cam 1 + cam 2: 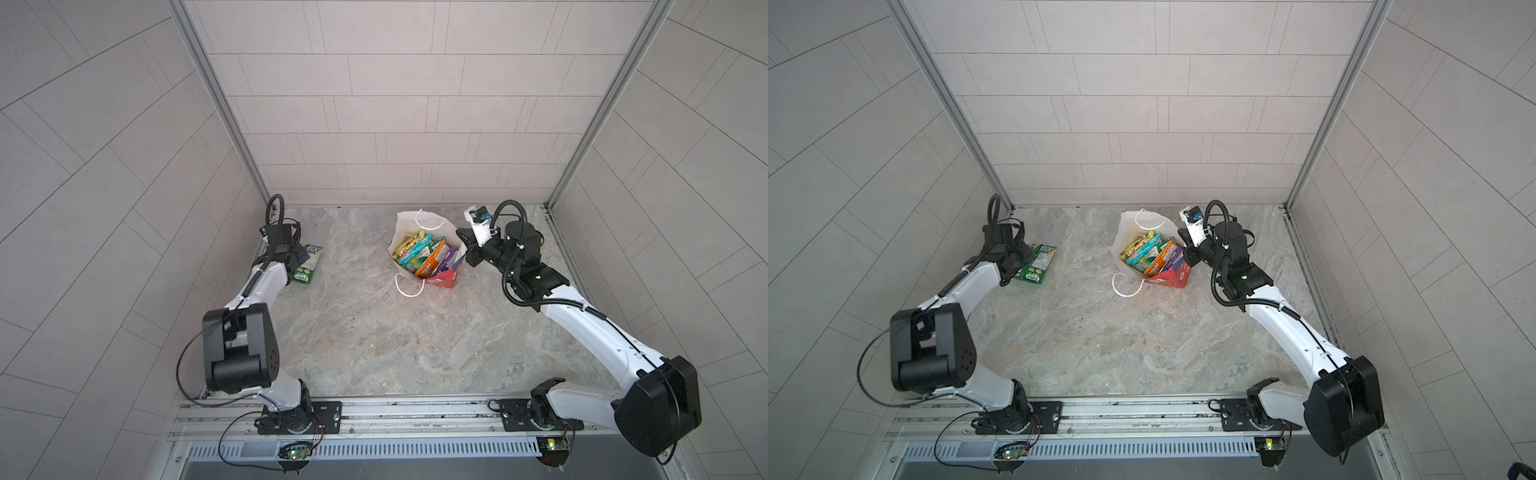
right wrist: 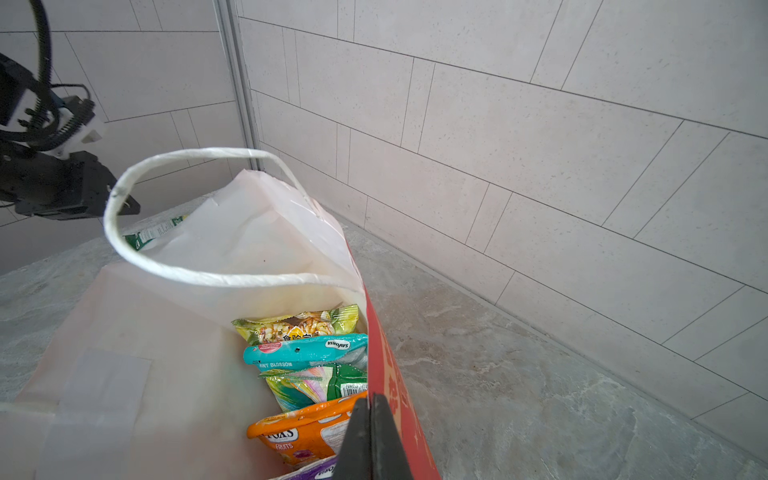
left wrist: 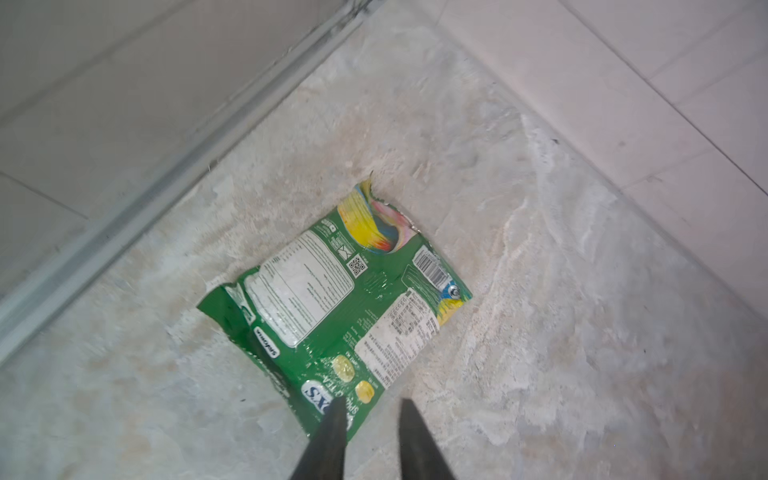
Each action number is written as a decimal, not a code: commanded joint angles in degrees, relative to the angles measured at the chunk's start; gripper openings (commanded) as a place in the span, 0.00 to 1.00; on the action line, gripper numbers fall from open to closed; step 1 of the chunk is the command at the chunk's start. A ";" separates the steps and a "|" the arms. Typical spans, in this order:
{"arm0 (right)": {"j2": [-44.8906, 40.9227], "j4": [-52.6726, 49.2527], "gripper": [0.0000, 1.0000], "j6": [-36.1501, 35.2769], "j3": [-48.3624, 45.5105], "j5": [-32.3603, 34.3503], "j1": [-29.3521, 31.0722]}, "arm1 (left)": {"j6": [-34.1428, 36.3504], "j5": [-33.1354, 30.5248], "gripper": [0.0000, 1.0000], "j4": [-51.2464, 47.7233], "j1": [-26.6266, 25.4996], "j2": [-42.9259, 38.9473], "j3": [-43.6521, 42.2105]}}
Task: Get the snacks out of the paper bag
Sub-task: 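Open the left gripper to release the green packet and lift away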
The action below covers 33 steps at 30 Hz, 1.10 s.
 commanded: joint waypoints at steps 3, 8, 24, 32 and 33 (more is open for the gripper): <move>-0.55 5.21 0.00 0.75 0.86 -1.67 0.44 | -6.06 0.37 0.00 5.09 -1.24 0.19 -9.26; -0.34 5.29 0.00 0.93 0.73 -1.83 0.44 | -6.68 2.84 0.00 6.75 -1.04 4.74 -11.11; -0.45 4.94 0.00 0.45 0.81 -1.38 0.44 | -5.82 10.09 0.00 8.63 -0.55 17.03 -2.07; -0.95 4.97 0.00 0.32 0.62 -1.04 0.47 | -6.56 9.14 0.00 9.11 0.05 14.62 -4.85; -0.89 4.94 0.00 0.32 0.64 -1.12 0.43 | -6.98 9.72 0.00 9.51 0.59 14.95 -4.89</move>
